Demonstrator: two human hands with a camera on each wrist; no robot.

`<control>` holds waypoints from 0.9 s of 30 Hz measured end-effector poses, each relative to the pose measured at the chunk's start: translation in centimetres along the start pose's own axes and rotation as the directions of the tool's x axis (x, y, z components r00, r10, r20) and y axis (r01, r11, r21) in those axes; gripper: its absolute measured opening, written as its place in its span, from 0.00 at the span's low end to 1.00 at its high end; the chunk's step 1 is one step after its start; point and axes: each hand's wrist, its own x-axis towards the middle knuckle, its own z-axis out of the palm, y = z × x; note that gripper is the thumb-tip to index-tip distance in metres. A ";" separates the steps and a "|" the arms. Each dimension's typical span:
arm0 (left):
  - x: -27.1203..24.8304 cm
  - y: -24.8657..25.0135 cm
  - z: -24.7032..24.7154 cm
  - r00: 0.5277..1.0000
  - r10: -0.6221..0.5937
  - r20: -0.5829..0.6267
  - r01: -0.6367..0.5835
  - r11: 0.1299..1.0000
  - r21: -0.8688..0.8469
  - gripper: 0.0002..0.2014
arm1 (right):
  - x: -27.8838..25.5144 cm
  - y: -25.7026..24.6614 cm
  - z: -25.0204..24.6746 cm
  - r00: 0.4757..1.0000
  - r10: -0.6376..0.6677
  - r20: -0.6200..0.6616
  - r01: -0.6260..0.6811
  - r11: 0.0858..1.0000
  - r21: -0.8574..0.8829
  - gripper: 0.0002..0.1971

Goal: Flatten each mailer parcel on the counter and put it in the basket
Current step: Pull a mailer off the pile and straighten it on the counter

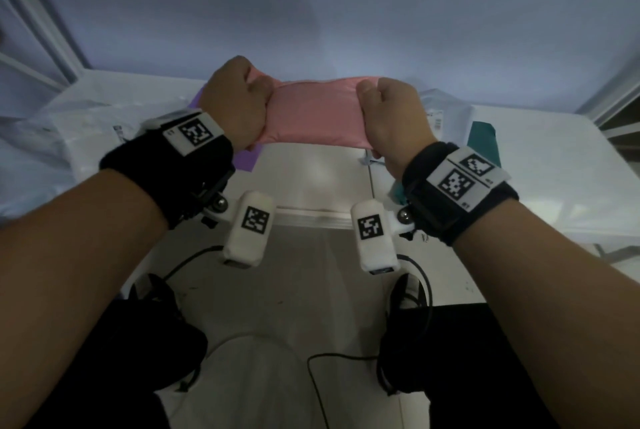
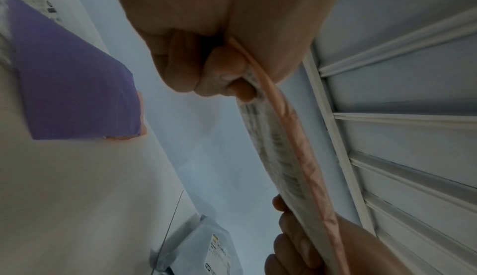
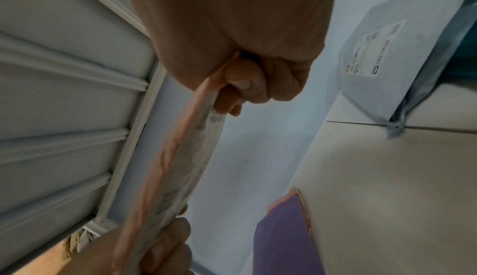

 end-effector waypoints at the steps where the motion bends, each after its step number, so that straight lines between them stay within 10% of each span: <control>1: 0.0 0.0 -0.1 1.000 -0.019 0.005 0.019 1.000 0.004 0.13 | 0.0 -0.1 0.0 1.000 0.001 -0.011 -0.001 1.000 0.000 0.19; 8: -0.9 0.7 0.0 0.885 -0.383 0.264 0.464 0.776 -0.427 0.21 | -0.3 -0.4 0.0 0.999 0.002 -0.051 0.002 0.995 0.097 0.18; 17: -0.6 -0.4 0.4 0.983 -0.084 0.163 0.108 0.984 -0.145 0.29 | -0.3 -0.1 -0.2 1.000 0.025 0.000 -0.025 0.989 0.143 0.20; 27: -0.8 1.0 0.7 0.955 -0.192 0.225 0.266 0.892 -0.365 0.15 | -0.3 -1.2 -1.1 0.973 0.207 0.099 -0.228 0.917 0.326 0.14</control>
